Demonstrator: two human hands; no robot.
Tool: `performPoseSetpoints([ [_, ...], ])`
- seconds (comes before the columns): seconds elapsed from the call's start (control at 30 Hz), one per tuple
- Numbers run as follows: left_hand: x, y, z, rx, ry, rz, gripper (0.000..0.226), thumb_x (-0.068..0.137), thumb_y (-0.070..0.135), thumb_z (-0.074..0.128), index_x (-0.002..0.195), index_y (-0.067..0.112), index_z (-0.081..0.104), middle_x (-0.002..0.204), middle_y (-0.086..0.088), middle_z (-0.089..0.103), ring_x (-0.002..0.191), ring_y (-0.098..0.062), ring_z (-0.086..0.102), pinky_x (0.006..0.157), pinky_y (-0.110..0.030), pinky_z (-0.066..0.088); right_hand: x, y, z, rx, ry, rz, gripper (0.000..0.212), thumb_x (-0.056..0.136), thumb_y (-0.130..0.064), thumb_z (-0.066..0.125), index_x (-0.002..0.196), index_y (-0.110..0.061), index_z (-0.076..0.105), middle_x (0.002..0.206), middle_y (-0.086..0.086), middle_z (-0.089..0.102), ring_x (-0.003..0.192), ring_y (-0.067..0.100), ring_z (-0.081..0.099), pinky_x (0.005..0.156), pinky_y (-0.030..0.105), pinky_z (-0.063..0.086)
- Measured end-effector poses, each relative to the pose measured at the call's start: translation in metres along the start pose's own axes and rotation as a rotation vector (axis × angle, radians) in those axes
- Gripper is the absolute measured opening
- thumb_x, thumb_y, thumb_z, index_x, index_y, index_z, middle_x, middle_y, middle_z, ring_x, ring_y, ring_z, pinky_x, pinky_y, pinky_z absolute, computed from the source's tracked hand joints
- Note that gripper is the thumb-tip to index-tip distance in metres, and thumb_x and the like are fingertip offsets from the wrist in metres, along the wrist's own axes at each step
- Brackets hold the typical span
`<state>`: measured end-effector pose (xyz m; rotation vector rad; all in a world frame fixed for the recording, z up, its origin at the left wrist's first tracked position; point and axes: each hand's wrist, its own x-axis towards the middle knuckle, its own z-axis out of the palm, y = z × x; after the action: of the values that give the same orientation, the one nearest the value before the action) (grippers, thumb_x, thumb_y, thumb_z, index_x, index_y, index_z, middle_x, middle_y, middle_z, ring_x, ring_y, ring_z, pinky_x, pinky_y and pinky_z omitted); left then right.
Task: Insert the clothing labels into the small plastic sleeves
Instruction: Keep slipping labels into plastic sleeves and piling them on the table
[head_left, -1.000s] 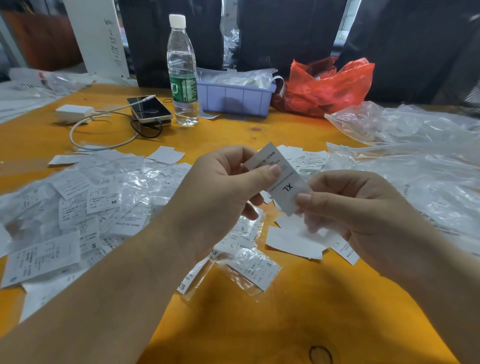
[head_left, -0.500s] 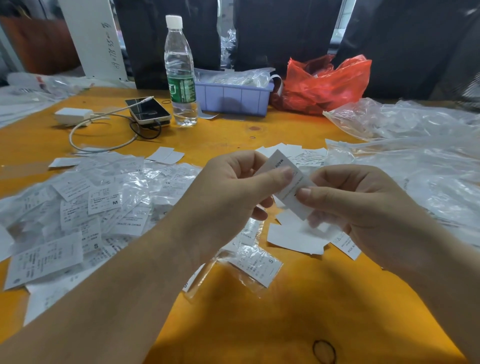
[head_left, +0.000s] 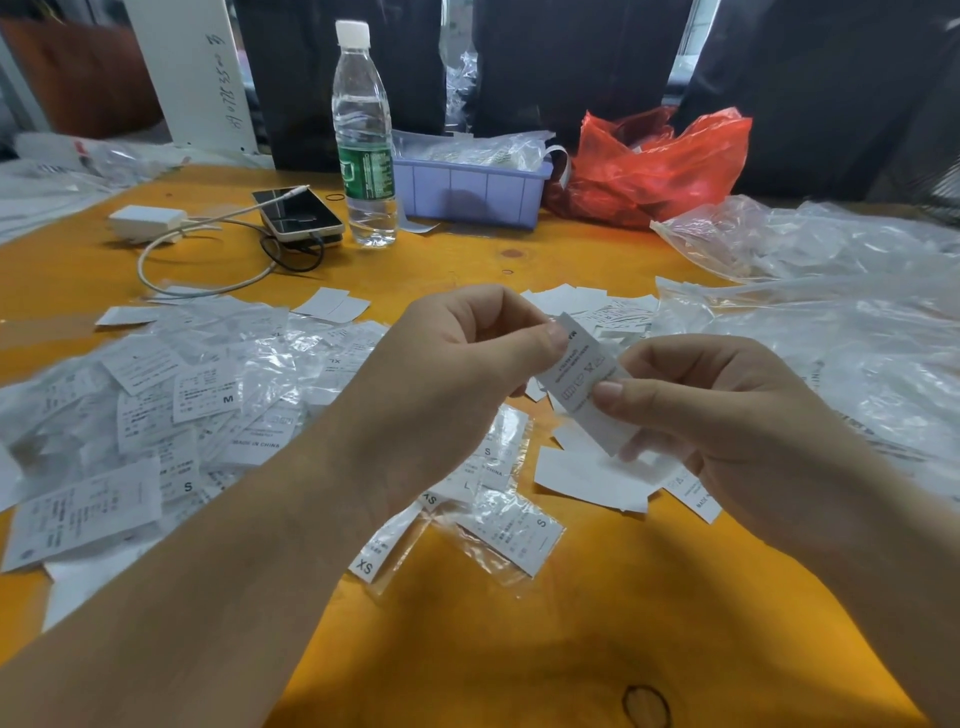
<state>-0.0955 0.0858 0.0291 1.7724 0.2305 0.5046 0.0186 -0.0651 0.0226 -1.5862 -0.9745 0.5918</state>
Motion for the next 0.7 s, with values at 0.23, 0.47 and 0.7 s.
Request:
performPoseSetpoints([
  [0.23, -0.0020, -0.0007, 0.0013, -0.015, -0.012, 0.015, 0.008, 0.089, 0.015, 0.065, 0.085, 0.009, 0.066, 0.054, 0.011, 0.061, 0.045, 0.001, 0.052, 0.045, -0.011, 0.039, -0.0010, -0.0017, 0.0021, 0.013, -0.022, 0.003, 0.019, 0.072, -0.025, 0.067, 0.083, -0.014, 0.077, 0.085, 0.023, 0.063, 0.068, 0.014, 0.057, 0.058, 0.023, 0.048],
  [0.47, -0.0026, -0.0017, 0.0032, -0.064, -0.037, 0.006, 0.014, 0.091, 0.010, 0.063, 0.078, 0.011, 0.066, 0.053, 0.006, 0.061, 0.045, -0.001, 0.051, 0.043, -0.011, 0.039, -0.0008, 0.0002, 0.0026, 0.024, -0.029, 0.023, 0.019, 0.070, -0.022, 0.077, 0.087, -0.013, 0.076, 0.082, 0.025, 0.063, 0.067, 0.018, 0.055, 0.059, 0.028, 0.044],
  [0.7, -0.0017, -0.0017, 0.0024, -0.059, -0.068, -0.008, 0.023, 0.096, 0.016, 0.055, 0.077, 0.016, 0.069, 0.057, 0.003, 0.061, 0.048, -0.005, 0.049, 0.046, -0.012, 0.039, -0.0026, -0.0025, 0.0028, -0.034, -0.010, -0.001, 0.021, 0.072, -0.028, 0.067, 0.086, -0.017, 0.077, 0.088, 0.027, 0.063, 0.073, 0.025, 0.055, 0.066, 0.040, 0.042],
])
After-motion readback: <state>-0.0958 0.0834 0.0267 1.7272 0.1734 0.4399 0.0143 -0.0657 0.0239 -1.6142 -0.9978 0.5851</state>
